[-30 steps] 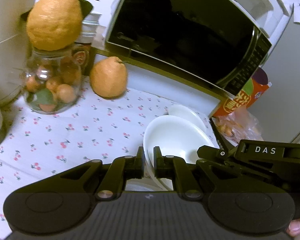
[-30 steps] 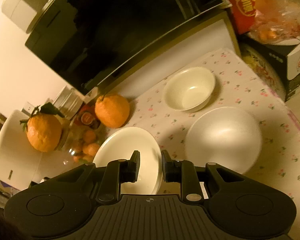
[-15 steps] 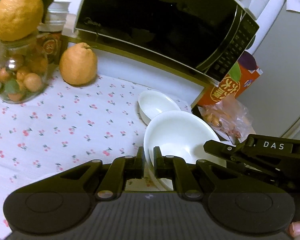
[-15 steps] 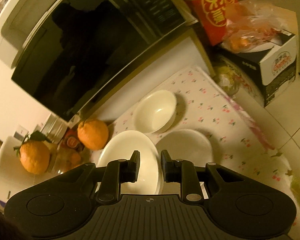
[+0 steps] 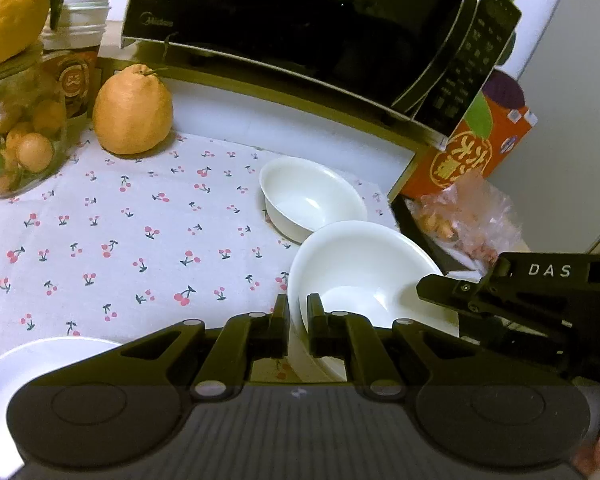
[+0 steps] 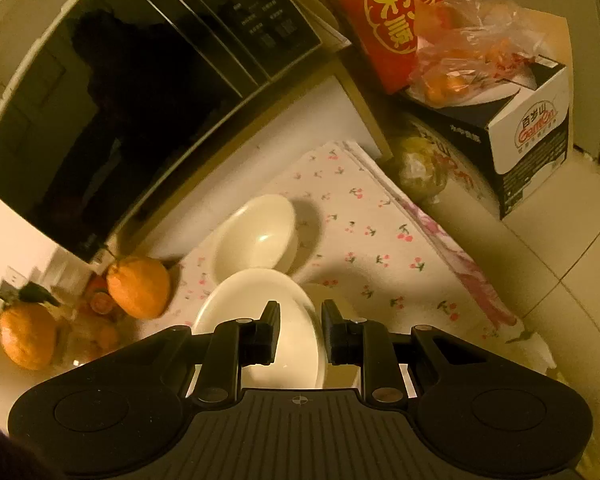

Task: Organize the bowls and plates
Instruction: 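Lift the bowl with both grippers and lower it into the placed bowl, then open both grippers to release the nested bowl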

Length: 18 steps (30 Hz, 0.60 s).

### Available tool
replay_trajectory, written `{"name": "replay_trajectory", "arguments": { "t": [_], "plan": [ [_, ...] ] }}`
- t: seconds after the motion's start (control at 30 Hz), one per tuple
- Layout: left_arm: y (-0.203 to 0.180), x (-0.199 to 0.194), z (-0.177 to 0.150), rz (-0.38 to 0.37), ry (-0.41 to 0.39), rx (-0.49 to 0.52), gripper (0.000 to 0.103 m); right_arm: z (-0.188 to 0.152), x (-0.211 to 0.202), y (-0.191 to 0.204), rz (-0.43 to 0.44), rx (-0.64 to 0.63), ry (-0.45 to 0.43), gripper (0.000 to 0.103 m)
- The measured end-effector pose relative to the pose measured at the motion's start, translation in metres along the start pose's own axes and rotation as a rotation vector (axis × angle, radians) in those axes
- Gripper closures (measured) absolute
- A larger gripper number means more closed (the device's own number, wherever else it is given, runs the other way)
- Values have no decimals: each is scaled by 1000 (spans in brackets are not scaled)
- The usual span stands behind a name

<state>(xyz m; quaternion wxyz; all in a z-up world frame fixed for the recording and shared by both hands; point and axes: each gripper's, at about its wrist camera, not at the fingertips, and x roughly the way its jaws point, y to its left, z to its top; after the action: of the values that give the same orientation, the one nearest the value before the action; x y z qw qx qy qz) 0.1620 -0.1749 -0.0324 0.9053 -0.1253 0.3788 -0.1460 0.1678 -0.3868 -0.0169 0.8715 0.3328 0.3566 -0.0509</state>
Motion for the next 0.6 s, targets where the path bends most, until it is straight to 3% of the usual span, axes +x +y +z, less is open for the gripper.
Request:
{"name": "replay_trajectory", "arguments": {
  "t": [0.6],
  "plan": [
    [-3,11,-3,12,24,47,91,1,9,-2,-61,-40,5,78]
  ]
}}
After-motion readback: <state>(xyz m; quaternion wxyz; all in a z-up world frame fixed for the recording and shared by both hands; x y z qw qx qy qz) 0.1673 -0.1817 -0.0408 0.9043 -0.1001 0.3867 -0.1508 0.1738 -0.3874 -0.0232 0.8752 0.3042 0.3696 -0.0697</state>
